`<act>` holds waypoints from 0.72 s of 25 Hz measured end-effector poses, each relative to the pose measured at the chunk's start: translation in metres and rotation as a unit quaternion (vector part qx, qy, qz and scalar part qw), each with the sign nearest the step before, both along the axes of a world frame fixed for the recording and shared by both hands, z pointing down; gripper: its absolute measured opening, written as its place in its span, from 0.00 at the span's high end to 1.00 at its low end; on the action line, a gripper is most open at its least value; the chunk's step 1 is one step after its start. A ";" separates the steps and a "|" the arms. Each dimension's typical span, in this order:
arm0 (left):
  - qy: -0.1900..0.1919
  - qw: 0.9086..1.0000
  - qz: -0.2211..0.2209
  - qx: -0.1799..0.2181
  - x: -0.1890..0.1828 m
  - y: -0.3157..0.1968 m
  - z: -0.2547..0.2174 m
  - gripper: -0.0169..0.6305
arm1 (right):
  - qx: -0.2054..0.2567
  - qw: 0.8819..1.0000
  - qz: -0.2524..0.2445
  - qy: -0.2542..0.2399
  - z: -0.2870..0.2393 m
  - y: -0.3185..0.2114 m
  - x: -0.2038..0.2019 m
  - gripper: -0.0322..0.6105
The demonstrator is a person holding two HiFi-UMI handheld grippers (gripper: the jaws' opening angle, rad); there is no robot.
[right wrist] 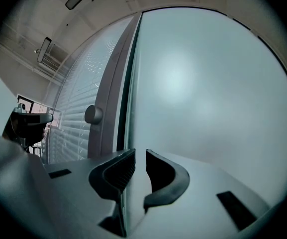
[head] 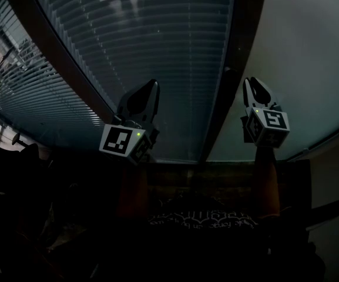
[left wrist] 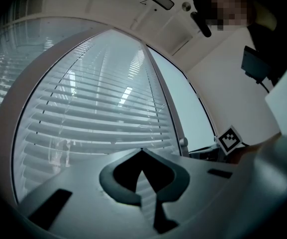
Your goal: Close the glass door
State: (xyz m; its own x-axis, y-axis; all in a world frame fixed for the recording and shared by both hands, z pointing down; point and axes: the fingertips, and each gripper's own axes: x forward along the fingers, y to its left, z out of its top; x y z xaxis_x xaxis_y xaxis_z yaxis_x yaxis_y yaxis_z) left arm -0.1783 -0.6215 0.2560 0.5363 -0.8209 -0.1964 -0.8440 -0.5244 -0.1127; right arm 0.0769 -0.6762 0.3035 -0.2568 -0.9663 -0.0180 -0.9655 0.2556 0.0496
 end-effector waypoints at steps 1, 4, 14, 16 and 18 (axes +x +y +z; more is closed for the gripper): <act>0.000 1.000 0.000 0.000 0.000 0.000 0.000 0.97 | 0.000 1.000 0.003 0.002 0.000 0.000 0.001 0.85; -0.002 1.000 0.000 -0.002 0.000 0.001 0.002 0.97 | -0.001 1.000 0.008 0.004 0.001 0.000 0.003 0.89; -0.003 1.000 0.004 -0.005 0.002 0.000 0.004 0.97 | 0.030 0.999 0.011 -0.001 -0.013 0.014 0.004 0.95; -0.002 1.000 0.005 -0.006 0.004 0.000 0.005 0.97 | 0.039 0.999 0.009 -0.006 -0.018 0.019 0.006 0.95; -0.002 1.000 0.007 -0.006 0.006 -0.001 0.006 0.97 | 0.042 0.999 0.010 -0.005 -0.020 0.023 0.008 0.95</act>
